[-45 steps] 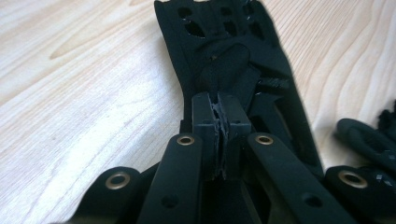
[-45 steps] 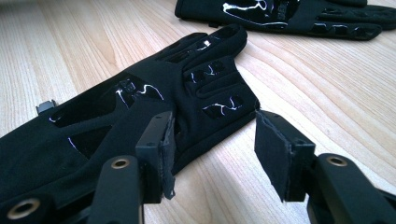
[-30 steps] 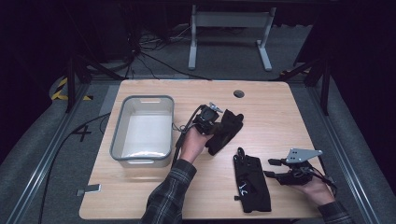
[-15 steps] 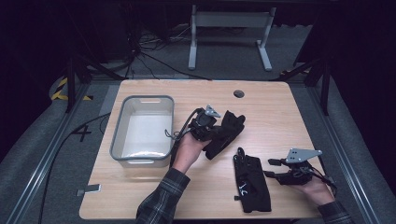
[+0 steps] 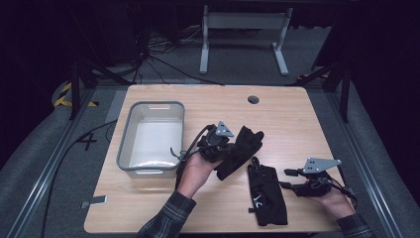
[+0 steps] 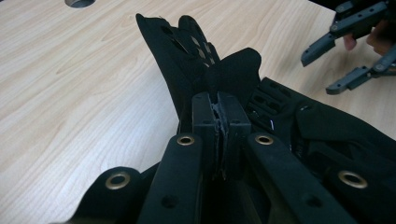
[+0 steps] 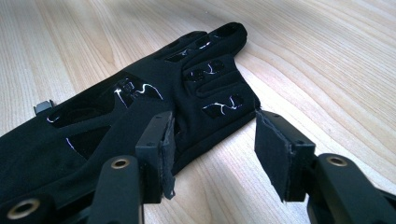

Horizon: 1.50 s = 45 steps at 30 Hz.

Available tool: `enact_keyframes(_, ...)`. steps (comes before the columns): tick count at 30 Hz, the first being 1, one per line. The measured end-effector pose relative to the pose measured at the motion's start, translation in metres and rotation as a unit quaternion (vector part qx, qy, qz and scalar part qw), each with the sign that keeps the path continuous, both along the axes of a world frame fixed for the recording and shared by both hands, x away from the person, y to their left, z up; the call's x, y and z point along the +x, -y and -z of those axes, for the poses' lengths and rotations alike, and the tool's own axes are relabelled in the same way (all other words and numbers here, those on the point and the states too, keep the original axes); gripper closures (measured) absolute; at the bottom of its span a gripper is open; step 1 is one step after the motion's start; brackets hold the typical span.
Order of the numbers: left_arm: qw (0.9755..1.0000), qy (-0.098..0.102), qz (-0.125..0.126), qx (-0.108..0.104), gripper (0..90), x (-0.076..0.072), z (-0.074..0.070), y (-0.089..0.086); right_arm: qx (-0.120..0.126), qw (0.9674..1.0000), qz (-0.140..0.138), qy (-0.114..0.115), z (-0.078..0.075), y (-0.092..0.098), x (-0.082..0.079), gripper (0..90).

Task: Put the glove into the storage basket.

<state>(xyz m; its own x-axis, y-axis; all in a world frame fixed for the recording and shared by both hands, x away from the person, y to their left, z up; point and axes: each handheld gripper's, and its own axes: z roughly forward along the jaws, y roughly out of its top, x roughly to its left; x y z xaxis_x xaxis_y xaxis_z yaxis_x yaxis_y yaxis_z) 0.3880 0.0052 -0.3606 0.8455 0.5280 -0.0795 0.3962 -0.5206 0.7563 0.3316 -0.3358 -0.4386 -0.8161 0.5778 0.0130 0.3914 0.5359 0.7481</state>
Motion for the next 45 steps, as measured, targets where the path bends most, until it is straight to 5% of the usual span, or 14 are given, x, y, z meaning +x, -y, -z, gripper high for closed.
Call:
enact_keyframes(14,0.9996,-0.013,0.020,0.014,87.2,-0.021,0.020,0.006,-0.008,0.9999,-0.008,-0.008,0.005,-0.007,-0.001,48.3)
enact_keyframes(25,0.9977,-0.013,0.066,0.005,87.0,-0.034,0.022,0.026,-0.029,0.9991,-0.018,-0.024,0.016,-0.014,0.001,49.0)
enact_keyframes(37,0.9948,-0.020,0.100,0.005,86.7,-0.041,0.028,0.044,-0.017,0.9991,-0.034,-0.021,0.012,-0.013,-0.002,85.8)
enact_keyframes(45,0.9906,-0.043,0.129,-0.011,83.6,-0.042,0.038,0.060,-0.022,0.9985,-0.033,-0.037,0.015,-0.015,0.000,87.9)
